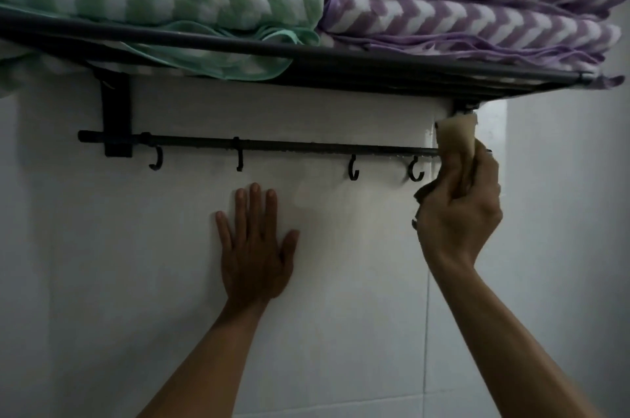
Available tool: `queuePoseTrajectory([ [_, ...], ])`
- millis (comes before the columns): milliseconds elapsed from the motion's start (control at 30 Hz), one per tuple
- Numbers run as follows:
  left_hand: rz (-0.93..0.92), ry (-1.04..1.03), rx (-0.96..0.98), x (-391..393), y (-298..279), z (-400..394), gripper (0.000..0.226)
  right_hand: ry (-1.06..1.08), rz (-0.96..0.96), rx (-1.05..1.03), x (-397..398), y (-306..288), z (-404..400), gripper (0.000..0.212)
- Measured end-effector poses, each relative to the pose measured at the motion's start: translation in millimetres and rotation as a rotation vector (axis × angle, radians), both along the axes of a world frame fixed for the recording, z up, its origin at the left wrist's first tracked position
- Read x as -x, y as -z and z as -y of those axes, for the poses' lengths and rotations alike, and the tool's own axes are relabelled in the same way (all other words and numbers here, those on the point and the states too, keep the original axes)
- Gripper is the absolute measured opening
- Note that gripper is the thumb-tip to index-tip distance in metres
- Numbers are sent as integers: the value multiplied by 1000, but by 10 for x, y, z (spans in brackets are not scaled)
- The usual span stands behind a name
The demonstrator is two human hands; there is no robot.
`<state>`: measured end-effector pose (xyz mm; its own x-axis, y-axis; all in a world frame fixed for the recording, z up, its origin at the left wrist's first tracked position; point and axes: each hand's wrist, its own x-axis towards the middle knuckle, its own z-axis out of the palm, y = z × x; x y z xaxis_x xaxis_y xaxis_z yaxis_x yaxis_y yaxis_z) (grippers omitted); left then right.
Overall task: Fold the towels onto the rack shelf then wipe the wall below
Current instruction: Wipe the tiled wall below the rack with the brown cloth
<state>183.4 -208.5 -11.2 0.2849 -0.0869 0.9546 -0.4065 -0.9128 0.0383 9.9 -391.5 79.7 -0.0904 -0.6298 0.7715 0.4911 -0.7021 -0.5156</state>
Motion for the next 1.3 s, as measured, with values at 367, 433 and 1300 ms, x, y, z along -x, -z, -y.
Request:
queuePoseTrajectory([
  [367,58,-33,19,-9,14,19,77,260,-645,243,-123,-743,655,35],
  [433,74,-30,25,-16,14,23,77,248,-695,252,-78,-842,713,35],
  [1300,-27,-4,15,8,-1,37,78,214,-967,558,-293,-1184,-11,38],
])
